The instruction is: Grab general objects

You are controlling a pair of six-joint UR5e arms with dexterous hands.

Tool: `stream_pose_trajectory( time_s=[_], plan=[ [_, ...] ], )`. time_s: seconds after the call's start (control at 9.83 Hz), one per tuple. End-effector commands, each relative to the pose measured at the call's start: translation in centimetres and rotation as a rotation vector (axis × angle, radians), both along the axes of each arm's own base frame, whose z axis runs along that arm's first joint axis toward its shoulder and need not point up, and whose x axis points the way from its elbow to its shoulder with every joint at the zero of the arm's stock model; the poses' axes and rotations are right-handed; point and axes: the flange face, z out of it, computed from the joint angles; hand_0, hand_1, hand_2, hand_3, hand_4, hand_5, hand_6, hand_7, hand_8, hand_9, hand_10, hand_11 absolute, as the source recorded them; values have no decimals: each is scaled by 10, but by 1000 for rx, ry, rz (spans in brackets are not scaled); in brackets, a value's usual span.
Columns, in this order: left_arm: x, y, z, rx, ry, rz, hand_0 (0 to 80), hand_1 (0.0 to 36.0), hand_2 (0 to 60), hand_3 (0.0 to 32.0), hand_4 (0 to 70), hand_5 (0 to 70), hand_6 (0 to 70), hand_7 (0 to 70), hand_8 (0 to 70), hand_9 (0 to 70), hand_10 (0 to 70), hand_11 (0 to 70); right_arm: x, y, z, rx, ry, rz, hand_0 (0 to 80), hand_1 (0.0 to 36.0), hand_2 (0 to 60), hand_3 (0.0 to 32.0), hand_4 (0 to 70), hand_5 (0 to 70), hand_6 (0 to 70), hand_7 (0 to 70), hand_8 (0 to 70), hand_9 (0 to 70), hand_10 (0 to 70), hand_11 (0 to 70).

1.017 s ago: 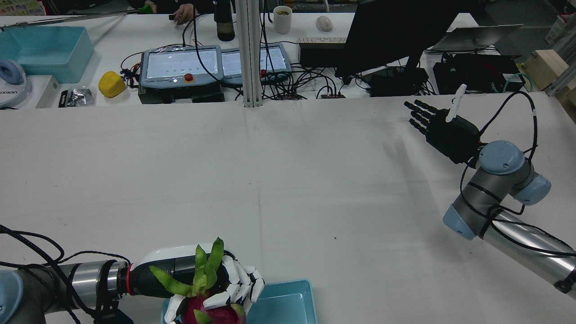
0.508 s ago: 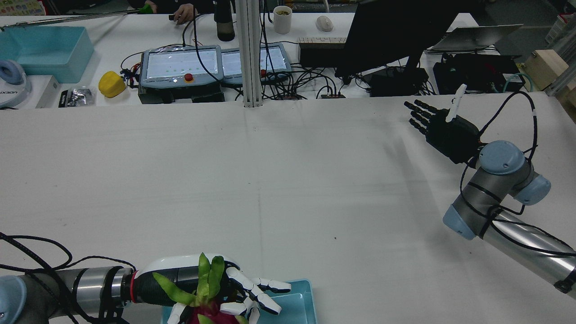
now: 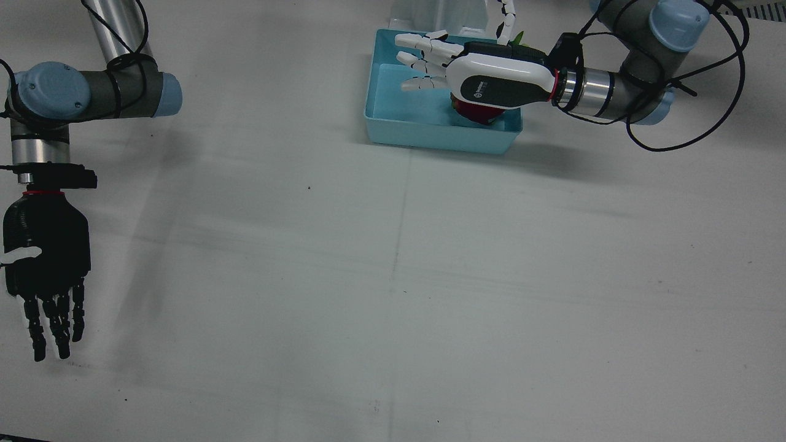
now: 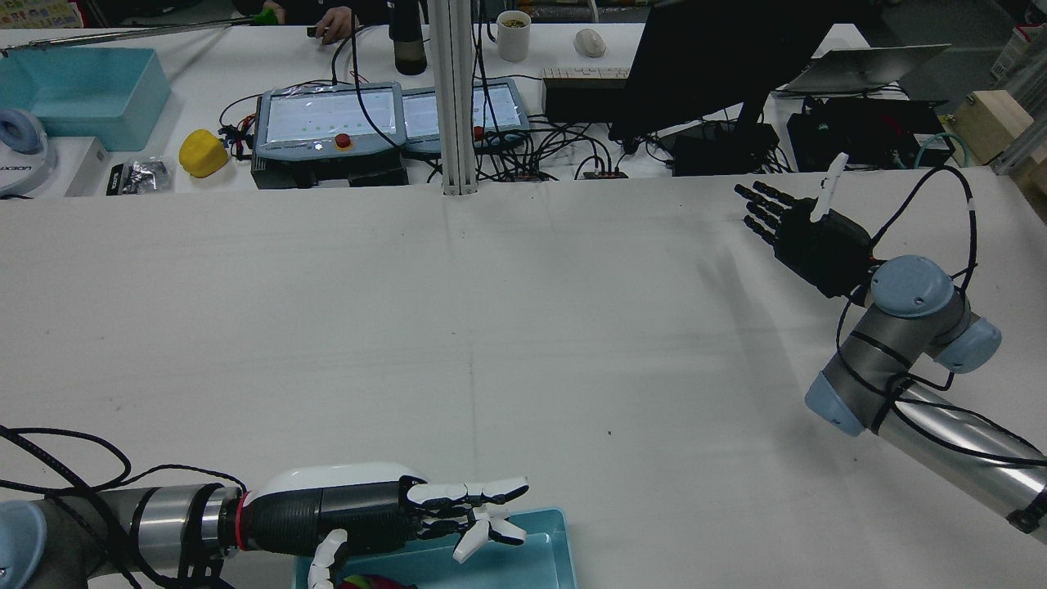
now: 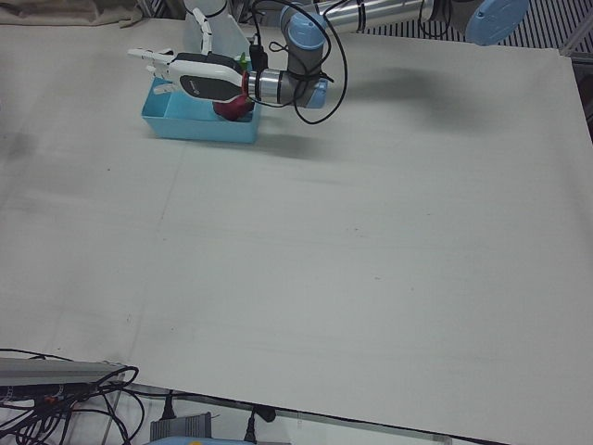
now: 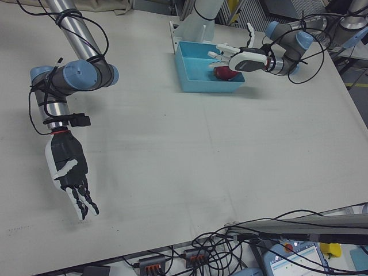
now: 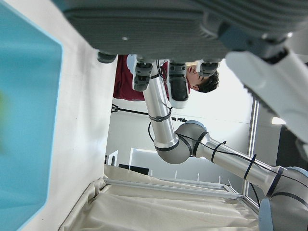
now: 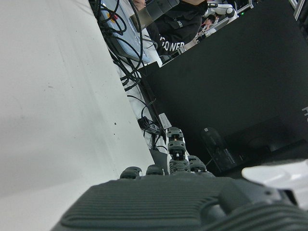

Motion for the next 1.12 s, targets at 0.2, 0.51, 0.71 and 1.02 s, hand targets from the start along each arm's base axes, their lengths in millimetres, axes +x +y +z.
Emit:
stream_pose_trajectory(
  time_s=[0.2, 0.51, 0.71, 1.02],
  plan=[
    [-33, -55, 29, -14, -69, -92, 433, 155, 529, 196, 291, 20, 235, 700, 37, 186, 0, 0, 0, 0, 0, 0, 0, 0, 0, 0, 0, 0, 0, 0, 0, 0, 0, 0, 0, 0],
    [-108, -143, 66, -63, -130, -287, 432, 146, 600, 0, 700, 36, 400, 700, 70, 186, 0, 0, 0, 0, 0, 0, 0, 0, 0, 0, 0, 0, 0, 0, 0, 0, 0, 0, 0, 0],
    [-159, -195, 104, -105, -170, -412, 395, 94, 600, 0, 700, 39, 533, 700, 96, 186, 3, 1, 0, 0, 0, 0, 0, 0, 0, 0, 0, 0, 0, 0, 0, 0, 0, 0, 0, 0],
    [-289, -274, 206, -175, -206, -673, 290, 46, 600, 0, 700, 110, 700, 700, 138, 186, 570, 700, 0, 0, 0, 0, 0, 0, 0, 0, 0, 0, 0, 0, 0, 0, 0, 0, 0, 0]
  ],
)
